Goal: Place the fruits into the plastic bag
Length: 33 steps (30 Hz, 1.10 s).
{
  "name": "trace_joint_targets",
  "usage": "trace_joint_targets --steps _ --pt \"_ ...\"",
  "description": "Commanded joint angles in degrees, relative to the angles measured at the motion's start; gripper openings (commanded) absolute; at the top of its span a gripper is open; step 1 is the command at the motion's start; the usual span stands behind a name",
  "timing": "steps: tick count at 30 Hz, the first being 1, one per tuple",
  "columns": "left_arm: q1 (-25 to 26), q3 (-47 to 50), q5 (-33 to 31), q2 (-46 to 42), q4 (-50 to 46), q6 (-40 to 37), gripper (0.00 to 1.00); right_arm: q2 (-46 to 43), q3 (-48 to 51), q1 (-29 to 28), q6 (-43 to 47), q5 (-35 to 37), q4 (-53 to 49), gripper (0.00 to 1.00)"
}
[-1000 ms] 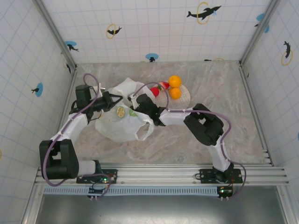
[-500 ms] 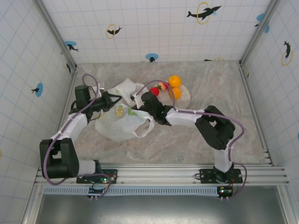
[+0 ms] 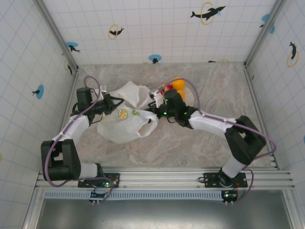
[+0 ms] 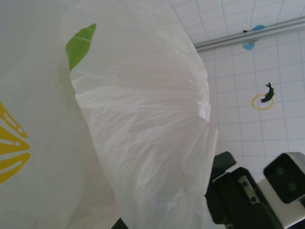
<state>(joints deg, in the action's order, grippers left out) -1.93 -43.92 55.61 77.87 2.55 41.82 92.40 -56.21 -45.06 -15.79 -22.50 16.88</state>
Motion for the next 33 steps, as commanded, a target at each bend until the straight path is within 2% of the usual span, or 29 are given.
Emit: trace_joint_targets --steps 1,9,10,14,16,18,21,33 --pt "-0.3 -1.5 -0.9 0.8 -1.7 -2.1 0.00 -5.1 3.0 1.5 0.3 -4.1 3.6 0.98" --pt "-0.3 -1.7 -0.9 1.4 -2.3 -2.3 0.00 -14.5 10.1 7.6 0.3 -1.6 5.3 0.97" --pt "-0.3 -1.7 -0.9 1.4 -2.3 -2.3 0.00 -15.2 10.6 8.7 0.6 -0.1 4.7 0.97" --pt "-0.4 -1.7 -0.9 1.2 -2.3 -2.4 0.00 -15.3 10.1 12.8 3.5 14.3 -1.6 0.98" --pt "-0.4 -1.7 -0.9 1.1 -2.3 -2.4 0.00 -13.1 8.3 14.7 6.0 21.4 -5.2 1.00" --pt "-0.4 -1.7 -0.9 1.1 -2.3 -2.4 0.00 -9.7 5.5 16.7 7.8 25.0 -8.6 1.00" --pt "-0.3 -1.5 -0.9 1.0 -2.1 -2.3 0.00 -3.5 1.1 19.1 9.8 26.6 -12.0 1.00" --pt "-0.3 -1.1 -1.0 0.6 -1.8 -2.1 0.00 11.1 -10.8 19.2 15.7 27.6 -19.5 1.00"
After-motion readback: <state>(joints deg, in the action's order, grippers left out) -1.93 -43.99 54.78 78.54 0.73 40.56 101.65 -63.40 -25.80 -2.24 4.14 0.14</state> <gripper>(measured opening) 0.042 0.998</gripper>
